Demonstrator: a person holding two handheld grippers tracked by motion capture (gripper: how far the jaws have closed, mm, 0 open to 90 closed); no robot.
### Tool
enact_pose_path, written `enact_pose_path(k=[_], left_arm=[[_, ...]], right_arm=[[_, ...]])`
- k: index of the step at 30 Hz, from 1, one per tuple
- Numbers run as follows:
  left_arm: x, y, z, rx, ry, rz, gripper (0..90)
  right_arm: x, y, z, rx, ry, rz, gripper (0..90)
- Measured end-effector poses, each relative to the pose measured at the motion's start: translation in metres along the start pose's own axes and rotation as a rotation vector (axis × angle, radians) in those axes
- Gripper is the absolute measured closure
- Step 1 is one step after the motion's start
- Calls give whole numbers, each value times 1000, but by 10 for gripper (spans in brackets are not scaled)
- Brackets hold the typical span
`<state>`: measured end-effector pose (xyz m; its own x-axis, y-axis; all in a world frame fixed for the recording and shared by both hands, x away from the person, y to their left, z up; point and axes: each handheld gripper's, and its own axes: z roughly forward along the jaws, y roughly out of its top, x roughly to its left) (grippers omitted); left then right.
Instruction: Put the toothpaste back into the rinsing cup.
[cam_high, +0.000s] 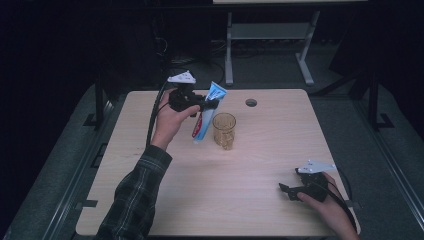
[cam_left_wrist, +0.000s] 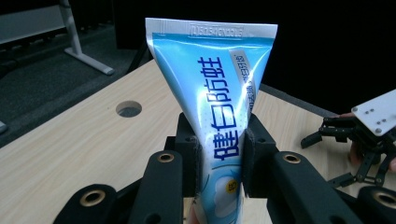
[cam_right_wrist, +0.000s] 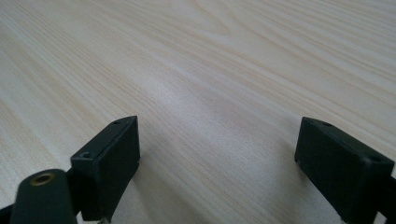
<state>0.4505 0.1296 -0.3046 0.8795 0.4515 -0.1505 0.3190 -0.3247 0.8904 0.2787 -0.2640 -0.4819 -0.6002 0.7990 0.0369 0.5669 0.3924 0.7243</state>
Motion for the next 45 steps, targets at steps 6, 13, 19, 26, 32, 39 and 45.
enact_pose_path(k=[6, 13, 19, 26, 32, 39, 45], left_arm=[[0, 11, 8, -6, -5, 14, 722], [1, 26, 12, -6, -9, 28, 722], [2, 41, 20, -36, -20, 29, 722], [6, 49, 30, -61, -24, 28, 721], [9, 51, 37, -79, -25, 23, 719], [13, 54, 47, -90, -16, 35, 717], [14, 51, 58, -73, -17, 45, 715]], right_arm=[[0, 0, 0, 2, -1, 1, 134], [0, 0, 0, 2, 0, -1, 133], [0, 0, 0, 1, 0, -1, 134], [0, 0, 0, 0, 1, -2, 134], [-1, 0, 0, -2, 1, -8, 134], [-1, 0, 0, 1, 2, -10, 134], [-1, 0, 0, 2, 4, -10, 133]])
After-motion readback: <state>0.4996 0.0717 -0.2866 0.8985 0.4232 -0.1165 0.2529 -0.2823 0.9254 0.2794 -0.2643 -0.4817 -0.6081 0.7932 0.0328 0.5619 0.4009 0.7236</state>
